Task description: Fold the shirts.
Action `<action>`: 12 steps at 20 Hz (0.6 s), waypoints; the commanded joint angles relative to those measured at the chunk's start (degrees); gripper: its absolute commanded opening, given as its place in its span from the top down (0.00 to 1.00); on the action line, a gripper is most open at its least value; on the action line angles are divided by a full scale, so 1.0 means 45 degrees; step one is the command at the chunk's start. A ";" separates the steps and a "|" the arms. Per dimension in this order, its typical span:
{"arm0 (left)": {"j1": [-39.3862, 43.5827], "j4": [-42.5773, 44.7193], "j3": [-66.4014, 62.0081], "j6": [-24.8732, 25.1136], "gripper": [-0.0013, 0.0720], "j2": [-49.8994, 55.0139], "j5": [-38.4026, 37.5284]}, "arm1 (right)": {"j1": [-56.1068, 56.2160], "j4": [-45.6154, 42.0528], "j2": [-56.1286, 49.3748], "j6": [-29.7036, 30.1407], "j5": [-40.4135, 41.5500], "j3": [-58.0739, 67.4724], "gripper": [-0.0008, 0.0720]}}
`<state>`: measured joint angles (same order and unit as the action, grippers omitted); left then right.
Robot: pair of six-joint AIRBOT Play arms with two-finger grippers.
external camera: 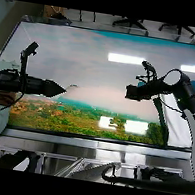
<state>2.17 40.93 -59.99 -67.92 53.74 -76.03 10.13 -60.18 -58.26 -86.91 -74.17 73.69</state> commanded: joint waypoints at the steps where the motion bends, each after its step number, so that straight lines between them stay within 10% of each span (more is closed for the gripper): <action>1: 0.0010 0.0000 0.0005 -0.0010 0.96 -0.0010 -0.0102 | 0.0015 -0.0005 -0.0005 -0.0010 -0.0005 -0.0005 0.97; 12: -0.1336 0.0680 -0.0010 -0.0015 0.96 -0.0005 0.0233 | 0.0015 -0.0005 -0.0005 -0.0010 -0.0005 -0.0005 0.97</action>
<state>-0.45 42.61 -59.99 -68.01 53.74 -75.59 10.13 -60.20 -58.26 -86.91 -74.17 73.69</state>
